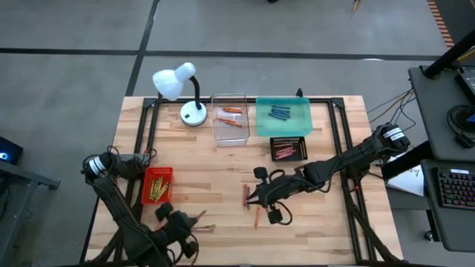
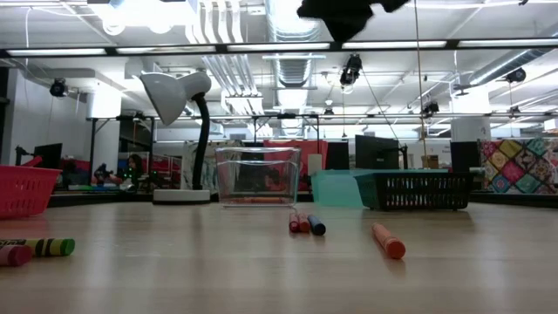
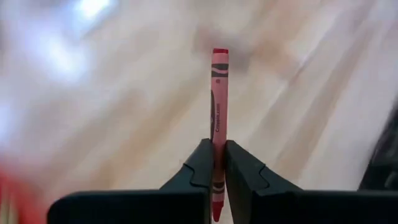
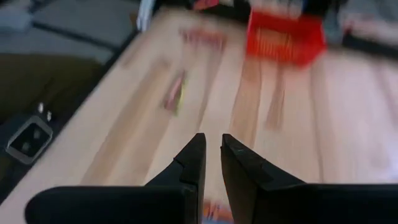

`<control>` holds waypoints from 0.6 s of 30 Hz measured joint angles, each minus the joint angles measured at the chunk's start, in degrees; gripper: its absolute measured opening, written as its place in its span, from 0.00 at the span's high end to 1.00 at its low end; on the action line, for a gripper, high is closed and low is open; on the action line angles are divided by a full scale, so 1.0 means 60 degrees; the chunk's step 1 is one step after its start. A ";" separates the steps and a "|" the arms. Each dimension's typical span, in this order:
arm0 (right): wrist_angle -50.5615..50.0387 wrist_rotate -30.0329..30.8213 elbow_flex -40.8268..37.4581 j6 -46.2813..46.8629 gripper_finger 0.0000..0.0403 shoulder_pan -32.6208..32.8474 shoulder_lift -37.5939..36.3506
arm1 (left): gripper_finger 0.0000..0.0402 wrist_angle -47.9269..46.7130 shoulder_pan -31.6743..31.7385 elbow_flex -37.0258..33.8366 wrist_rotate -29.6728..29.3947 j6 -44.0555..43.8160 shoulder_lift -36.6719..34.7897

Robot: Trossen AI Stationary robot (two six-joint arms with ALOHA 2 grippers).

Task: Sort crayons
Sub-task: Put the red crayon into the black bin

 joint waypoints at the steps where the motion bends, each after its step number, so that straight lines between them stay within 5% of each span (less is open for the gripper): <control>1: 0.0572 -0.0001 -0.0149 -0.0325 0.89 -0.0003 0.0000 | 1.00 0.0004 0.0012 0.0061 -0.0867 0.0592 -0.0130; 4: 0.2061 -0.0006 -0.0488 -0.1108 0.89 -0.0106 0.0000 | 1.00 0.0170 0.0097 0.0078 -0.2899 0.2568 -0.0494; 7: 0.3325 0.0004 -0.0595 -0.1140 0.89 -0.0228 0.0000 | 1.00 0.0291 0.0273 0.0004 -0.3872 0.4037 -0.0763; 12: 0.3918 -0.0014 -0.0623 -0.1564 0.89 -0.0228 0.0086 | 1.00 0.0644 0.0621 -0.0261 -0.4057 0.6148 -0.0877; 18: 0.4059 0.0019 -0.0477 -0.1779 0.89 -0.0247 0.0102 | 1.00 0.0643 0.1049 -0.0361 -0.4351 0.6925 -0.0877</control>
